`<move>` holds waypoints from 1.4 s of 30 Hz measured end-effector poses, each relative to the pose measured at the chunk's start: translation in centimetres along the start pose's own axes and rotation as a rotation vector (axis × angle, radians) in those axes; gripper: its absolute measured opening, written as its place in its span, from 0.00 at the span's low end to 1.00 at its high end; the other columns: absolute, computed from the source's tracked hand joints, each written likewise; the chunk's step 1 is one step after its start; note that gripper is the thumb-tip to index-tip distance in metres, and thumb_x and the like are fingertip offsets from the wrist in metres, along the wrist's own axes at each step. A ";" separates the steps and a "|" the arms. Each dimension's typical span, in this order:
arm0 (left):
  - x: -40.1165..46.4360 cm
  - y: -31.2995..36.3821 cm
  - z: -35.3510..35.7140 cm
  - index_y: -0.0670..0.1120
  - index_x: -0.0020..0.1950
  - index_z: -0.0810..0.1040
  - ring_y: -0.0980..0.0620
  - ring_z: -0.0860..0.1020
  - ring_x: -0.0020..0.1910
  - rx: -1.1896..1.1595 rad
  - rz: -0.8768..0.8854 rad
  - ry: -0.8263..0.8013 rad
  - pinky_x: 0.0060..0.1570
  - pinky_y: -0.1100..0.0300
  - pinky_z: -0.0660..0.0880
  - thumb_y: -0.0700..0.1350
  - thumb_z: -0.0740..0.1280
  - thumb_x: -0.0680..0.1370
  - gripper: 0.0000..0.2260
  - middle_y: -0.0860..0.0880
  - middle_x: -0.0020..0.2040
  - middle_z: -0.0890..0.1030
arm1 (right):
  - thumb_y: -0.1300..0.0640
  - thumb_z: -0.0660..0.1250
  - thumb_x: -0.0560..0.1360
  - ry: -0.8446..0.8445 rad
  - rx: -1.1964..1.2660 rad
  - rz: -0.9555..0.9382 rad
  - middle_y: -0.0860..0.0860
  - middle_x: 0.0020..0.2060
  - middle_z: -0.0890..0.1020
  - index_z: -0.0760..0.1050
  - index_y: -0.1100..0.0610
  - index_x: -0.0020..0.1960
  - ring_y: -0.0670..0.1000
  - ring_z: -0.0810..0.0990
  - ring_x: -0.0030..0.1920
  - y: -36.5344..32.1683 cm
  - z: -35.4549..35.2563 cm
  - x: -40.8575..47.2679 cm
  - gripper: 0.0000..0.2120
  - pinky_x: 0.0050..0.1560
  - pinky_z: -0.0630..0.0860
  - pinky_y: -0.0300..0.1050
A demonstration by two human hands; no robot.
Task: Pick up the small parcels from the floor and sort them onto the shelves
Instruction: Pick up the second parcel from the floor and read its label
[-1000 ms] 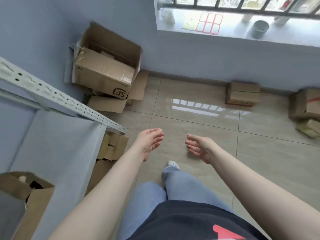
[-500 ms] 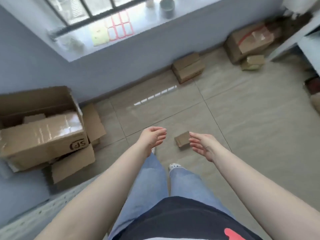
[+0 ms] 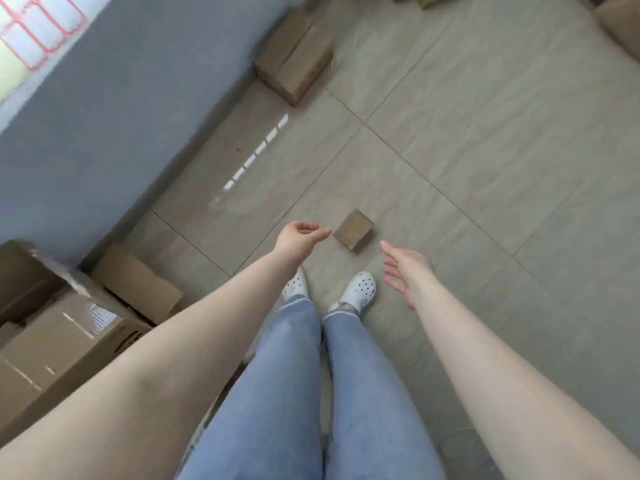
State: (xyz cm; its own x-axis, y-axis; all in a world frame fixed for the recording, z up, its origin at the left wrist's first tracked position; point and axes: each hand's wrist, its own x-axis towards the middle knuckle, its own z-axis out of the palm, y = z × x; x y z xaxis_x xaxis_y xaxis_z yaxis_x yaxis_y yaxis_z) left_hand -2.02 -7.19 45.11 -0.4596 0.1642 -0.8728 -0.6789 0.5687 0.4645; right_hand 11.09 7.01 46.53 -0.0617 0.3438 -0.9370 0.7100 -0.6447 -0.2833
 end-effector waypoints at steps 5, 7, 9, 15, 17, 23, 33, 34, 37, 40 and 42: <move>9.3 -3.2 3.9 0.39 0.65 0.76 0.51 0.76 0.50 0.109 0.016 -0.003 0.37 0.65 0.69 0.46 0.73 0.75 0.21 0.41 0.61 0.80 | 0.51 0.72 0.73 0.037 0.021 0.055 0.67 0.67 0.72 0.72 0.66 0.63 0.63 0.72 0.67 3.5 1.3 9.3 0.26 0.65 0.73 0.55; 13.1 -4.8 5.8 0.39 0.65 0.76 0.50 0.76 0.50 0.135 0.012 -0.005 0.44 0.62 0.70 0.46 0.74 0.75 0.21 0.41 0.60 0.79 | 0.49 0.73 0.71 0.052 0.033 0.079 0.66 0.66 0.73 0.72 0.65 0.64 0.63 0.73 0.67 4.8 1.9 13.8 0.28 0.65 0.74 0.55; 16.9 -6.4 7.7 0.39 0.64 0.76 0.50 0.75 0.51 0.169 0.008 -0.008 0.48 0.61 0.69 0.47 0.74 0.74 0.22 0.43 0.57 0.78 | 0.49 0.73 0.71 0.061 0.049 0.081 0.64 0.65 0.75 0.70 0.63 0.67 0.62 0.76 0.64 5.9 2.5 18.4 0.31 0.63 0.75 0.53; 27.7 -11.8 12.4 0.41 0.68 0.73 0.45 0.75 0.65 0.193 -0.056 0.002 0.56 0.60 0.69 0.46 0.75 0.73 0.26 0.41 0.69 0.73 | 0.43 0.77 0.62 0.064 0.071 0.121 0.50 0.39 0.73 0.70 0.56 0.58 0.47 0.70 0.36 8.7 3.7 31.6 0.31 0.37 0.70 0.40; 30.6 -13.5 13.5 0.42 0.70 0.71 0.45 0.73 0.68 0.200 -0.071 0.003 0.60 0.59 0.69 0.46 0.75 0.73 0.27 0.40 0.71 0.72 | 0.44 0.77 0.63 0.079 0.053 0.135 0.50 0.38 0.72 0.70 0.55 0.55 0.48 0.72 0.36 9.2 4.3 34.8 0.27 0.39 0.73 0.42; 37.7 -17.2 16.1 0.45 0.73 0.69 0.46 0.72 0.70 0.291 -0.070 -0.001 0.68 0.53 0.70 0.49 0.74 0.73 0.30 0.44 0.73 0.71 | 0.44 0.75 0.68 0.112 0.043 0.136 0.55 0.51 0.75 0.70 0.64 0.67 0.53 0.75 0.54 11.3 5.9 43.3 0.36 0.65 0.72 0.49; 39.0 -18.7 17.0 0.48 0.59 0.72 0.43 0.79 0.57 0.344 0.002 0.010 0.58 0.48 0.77 0.50 0.75 0.71 0.20 0.41 0.62 0.77 | 0.55 0.71 0.74 0.122 0.184 0.049 0.53 0.41 0.82 0.78 0.57 0.41 0.53 0.80 0.44 10.7 7.9 44.5 0.06 0.38 0.77 0.41; 38.1 -18.1 16.6 0.50 0.56 0.70 0.43 0.79 0.57 0.340 0.022 0.015 0.58 0.48 0.77 0.51 0.76 0.70 0.20 0.41 0.61 0.76 | 0.56 0.71 0.73 0.122 0.211 0.029 0.53 0.40 0.83 0.78 0.56 0.39 0.54 0.81 0.44 10.2 7.9 43.5 0.07 0.42 0.80 0.44; 33.9 -15.3 14.9 0.51 0.56 0.68 0.44 0.77 0.60 0.293 0.061 -0.016 0.60 0.49 0.76 0.55 0.75 0.69 0.23 0.41 0.64 0.74 | 0.55 0.73 0.72 0.102 0.255 -0.053 0.56 0.43 0.85 0.80 0.56 0.40 0.56 0.84 0.46 8.2 7.4 39.1 0.05 0.50 0.82 0.52; 28.2 -11.1 13.4 0.50 0.58 0.67 0.46 0.75 0.63 0.237 0.070 -0.035 0.64 0.49 0.74 0.56 0.74 0.70 0.24 0.43 0.67 0.72 | 0.54 0.75 0.69 0.087 0.276 -0.154 0.56 0.47 0.86 0.81 0.59 0.50 0.56 0.85 0.48 5.4 6.4 33.0 0.13 0.51 0.82 0.51; 24.3 -7.9 12.3 0.47 0.58 0.66 0.49 0.78 0.58 0.155 0.073 -0.023 0.57 0.58 0.77 0.55 0.75 0.71 0.24 0.42 0.64 0.75 | 0.55 0.75 0.69 0.047 0.268 -0.230 0.57 0.49 0.85 0.79 0.60 0.55 0.52 0.84 0.46 3.0 5.4 28.0 0.18 0.48 0.82 0.42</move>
State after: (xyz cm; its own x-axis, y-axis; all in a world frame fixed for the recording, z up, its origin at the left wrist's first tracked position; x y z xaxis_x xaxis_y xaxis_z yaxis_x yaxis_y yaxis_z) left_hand -0.74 2.24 18.36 -0.4894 0.2271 -0.8419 -0.5472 0.6718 0.4993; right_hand 7.68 10.98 18.33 -0.1618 0.5280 -0.8337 0.4717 -0.7007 -0.5353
